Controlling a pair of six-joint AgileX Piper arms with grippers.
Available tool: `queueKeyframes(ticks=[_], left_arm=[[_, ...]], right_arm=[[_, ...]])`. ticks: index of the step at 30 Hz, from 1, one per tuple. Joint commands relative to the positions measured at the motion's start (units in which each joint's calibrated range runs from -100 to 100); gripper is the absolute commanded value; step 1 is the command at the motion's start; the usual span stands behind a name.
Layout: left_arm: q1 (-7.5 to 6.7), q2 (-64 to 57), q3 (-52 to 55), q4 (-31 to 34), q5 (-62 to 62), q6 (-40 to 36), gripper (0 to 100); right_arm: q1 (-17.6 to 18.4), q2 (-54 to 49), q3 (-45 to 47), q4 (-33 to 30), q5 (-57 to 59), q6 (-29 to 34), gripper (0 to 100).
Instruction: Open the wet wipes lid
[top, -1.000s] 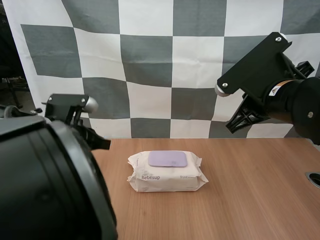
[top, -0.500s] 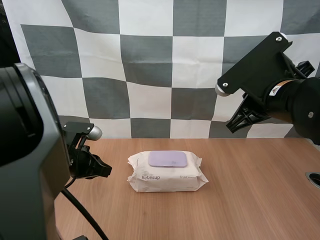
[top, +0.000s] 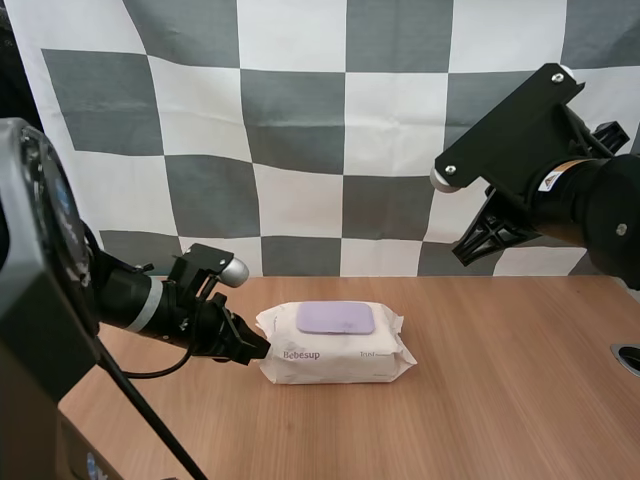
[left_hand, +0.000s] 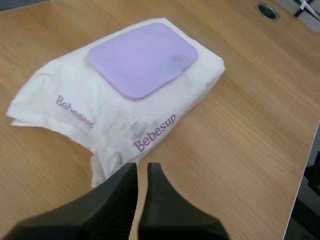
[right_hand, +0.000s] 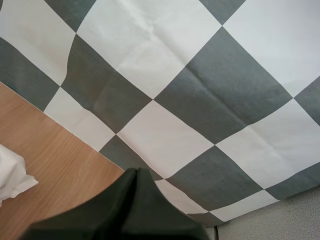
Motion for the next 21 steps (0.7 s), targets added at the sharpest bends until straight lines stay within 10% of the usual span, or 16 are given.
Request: queueKeyframes(ticks=[1,8,13,21], left_arm=[[-0.71,0.06,0.07,0.07,-1.17,0.11,16],[-0.80,0.06,0.07,0.07,-4.99,1.20,28],[-0.80,0.06,0.07,-3.44,-6.38,0.75,98],[-2.61,0.06,0.93,-5.99,-18.36,2.95,97]], right_arm=[[-0.03,0.00,0.03,0.04,-0.08,0.01,0],[-0.03,0.00,0.03,0.15,-0.05,0.01,0],[-0.03,0.00,0.03,0.52,-0.05,0.01,0],[-0.03,0.00,0.03,0.52,-0.05,0.01,0]])
